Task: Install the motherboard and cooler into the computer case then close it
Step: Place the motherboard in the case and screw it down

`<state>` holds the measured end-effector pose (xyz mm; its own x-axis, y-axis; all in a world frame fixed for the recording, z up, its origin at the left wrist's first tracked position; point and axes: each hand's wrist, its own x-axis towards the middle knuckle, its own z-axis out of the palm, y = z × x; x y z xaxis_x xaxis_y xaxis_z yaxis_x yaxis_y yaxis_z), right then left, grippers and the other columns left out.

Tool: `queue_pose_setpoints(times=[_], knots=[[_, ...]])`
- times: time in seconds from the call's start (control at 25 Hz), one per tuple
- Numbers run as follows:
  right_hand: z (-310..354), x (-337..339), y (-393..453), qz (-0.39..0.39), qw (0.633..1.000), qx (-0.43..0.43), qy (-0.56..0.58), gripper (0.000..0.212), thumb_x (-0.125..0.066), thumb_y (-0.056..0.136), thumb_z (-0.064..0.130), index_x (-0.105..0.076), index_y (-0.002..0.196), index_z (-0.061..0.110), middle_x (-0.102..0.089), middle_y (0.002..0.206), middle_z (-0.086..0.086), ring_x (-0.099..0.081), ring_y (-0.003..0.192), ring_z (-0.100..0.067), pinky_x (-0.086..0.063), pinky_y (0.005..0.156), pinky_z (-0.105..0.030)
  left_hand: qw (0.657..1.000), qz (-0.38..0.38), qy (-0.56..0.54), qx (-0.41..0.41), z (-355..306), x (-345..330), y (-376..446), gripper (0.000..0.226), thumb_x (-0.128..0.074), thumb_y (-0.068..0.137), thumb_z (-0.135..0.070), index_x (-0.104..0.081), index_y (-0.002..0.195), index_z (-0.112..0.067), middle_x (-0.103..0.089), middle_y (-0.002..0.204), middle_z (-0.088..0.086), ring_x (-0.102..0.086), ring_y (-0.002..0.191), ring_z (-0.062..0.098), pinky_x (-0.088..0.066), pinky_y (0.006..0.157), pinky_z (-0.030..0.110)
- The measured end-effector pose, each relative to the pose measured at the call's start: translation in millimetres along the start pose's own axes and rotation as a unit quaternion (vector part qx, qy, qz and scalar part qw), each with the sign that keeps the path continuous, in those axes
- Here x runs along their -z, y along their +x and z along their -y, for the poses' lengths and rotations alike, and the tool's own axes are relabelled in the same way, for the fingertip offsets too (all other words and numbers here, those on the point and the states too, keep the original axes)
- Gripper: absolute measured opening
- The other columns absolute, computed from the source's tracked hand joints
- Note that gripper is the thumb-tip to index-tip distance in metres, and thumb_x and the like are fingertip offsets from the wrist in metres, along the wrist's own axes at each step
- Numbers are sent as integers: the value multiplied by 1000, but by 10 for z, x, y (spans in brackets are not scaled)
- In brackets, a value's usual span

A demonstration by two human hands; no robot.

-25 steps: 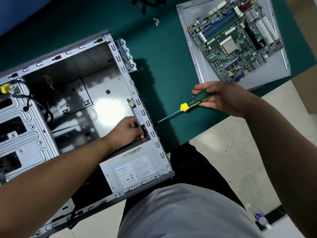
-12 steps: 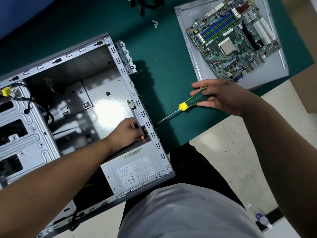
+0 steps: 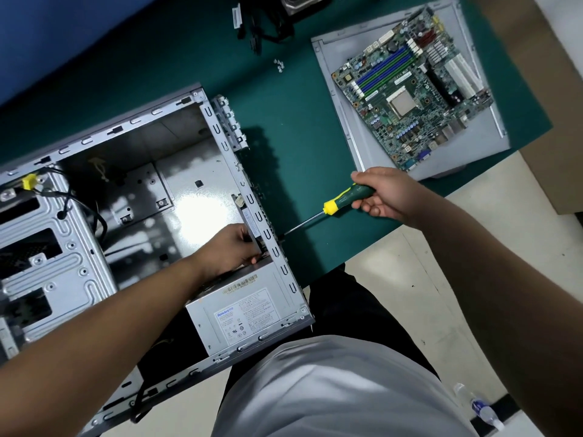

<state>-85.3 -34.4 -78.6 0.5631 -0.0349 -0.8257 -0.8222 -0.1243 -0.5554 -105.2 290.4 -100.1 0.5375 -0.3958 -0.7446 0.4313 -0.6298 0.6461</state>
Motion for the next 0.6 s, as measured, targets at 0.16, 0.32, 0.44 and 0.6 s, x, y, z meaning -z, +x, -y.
queue_pose_setpoints(times=[0.16,0.32,0.44,0.6], knots=[[-115,181,0,-22,998,22,58,19,-60,103,28,-57,100,9,-70,82,-20,-58,58,-16,-44,52,-22,998,45,-1,45,-63,124,-96,9,-63,98,-1,-71,96,4,-65,54,-3,-53,42,1,-39,42,12],[-227,136,-30,-89,991,54,83,5,-63,101,17,-60,103,14,-75,104,-15,-67,79,-18,-51,67,-27,989,21,-119,87,-115,254,-332,9,-63,99,-9,-70,97,-3,-67,81,18,-58,59,18,-46,49,21],[-271,-117,34,-182,979,76,61,12,-68,98,16,-57,102,19,-72,113,-13,-67,87,-19,-50,74,-31,981,3,-166,103,-143,326,-510,16,-64,100,-20,-74,100,-7,-71,93,24,-67,66,19,-53,54,21],[-134,-379,129,-272,943,115,-154,26,-67,97,26,-56,117,13,-66,115,-12,-63,91,-26,-49,76,-30,965,-3,-243,102,-256,337,-722,56,-65,88,-51,-73,116,-3,-77,115,9,-73,107,24,-60,88,27]])
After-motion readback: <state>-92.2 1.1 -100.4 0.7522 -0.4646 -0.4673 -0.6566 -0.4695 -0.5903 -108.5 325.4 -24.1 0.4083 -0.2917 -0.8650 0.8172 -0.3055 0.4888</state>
